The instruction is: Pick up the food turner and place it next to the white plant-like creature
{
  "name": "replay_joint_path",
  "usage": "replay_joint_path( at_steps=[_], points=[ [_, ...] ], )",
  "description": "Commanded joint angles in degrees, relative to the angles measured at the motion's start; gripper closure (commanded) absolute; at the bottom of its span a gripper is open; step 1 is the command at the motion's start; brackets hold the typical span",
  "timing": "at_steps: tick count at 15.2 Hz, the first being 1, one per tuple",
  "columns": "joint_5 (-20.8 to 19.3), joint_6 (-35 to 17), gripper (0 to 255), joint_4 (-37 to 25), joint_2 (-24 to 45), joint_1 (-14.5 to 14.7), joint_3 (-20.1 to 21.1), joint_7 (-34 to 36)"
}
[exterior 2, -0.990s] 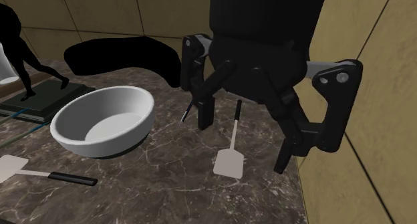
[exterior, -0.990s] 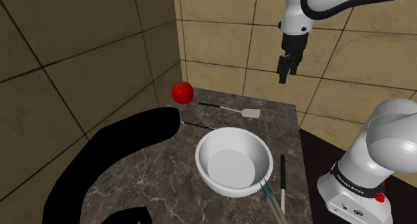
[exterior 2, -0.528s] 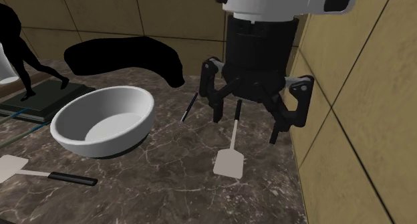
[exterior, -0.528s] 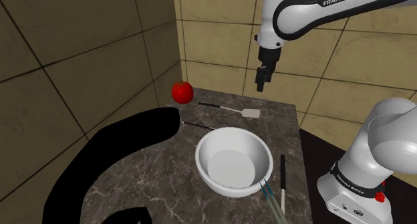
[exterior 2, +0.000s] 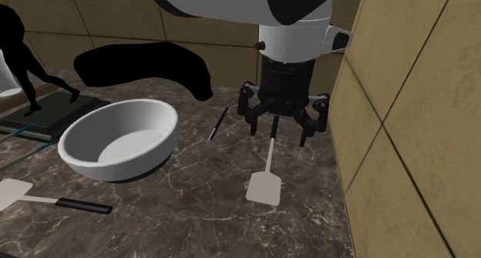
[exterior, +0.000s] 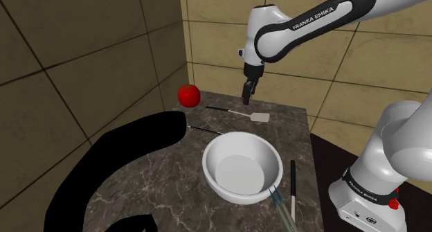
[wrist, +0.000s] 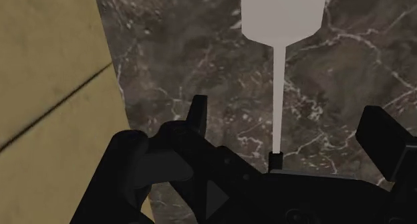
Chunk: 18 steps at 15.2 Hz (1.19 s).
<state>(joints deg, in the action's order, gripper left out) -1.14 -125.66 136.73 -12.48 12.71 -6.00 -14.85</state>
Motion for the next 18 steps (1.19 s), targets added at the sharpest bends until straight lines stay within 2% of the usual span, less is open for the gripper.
replay_joint_path(
  at_steps=[1, 4, 11, 18],
  points=[
    [1.0, -3.3, 0, -1.3, 3.4, 0.9, 0.2, -2.2],
    [2.2, -6.5, 0, -3.4, 7.7, 2.0, 0.7, -4.6],
    [2.9, -12.4, 0, -1.5, 11.7, 2.0, 0.7, -5.0],
    [2.9, -12.4, 0, -1.5, 11.7, 2.0, 0.7, -5.0]
  ],
)
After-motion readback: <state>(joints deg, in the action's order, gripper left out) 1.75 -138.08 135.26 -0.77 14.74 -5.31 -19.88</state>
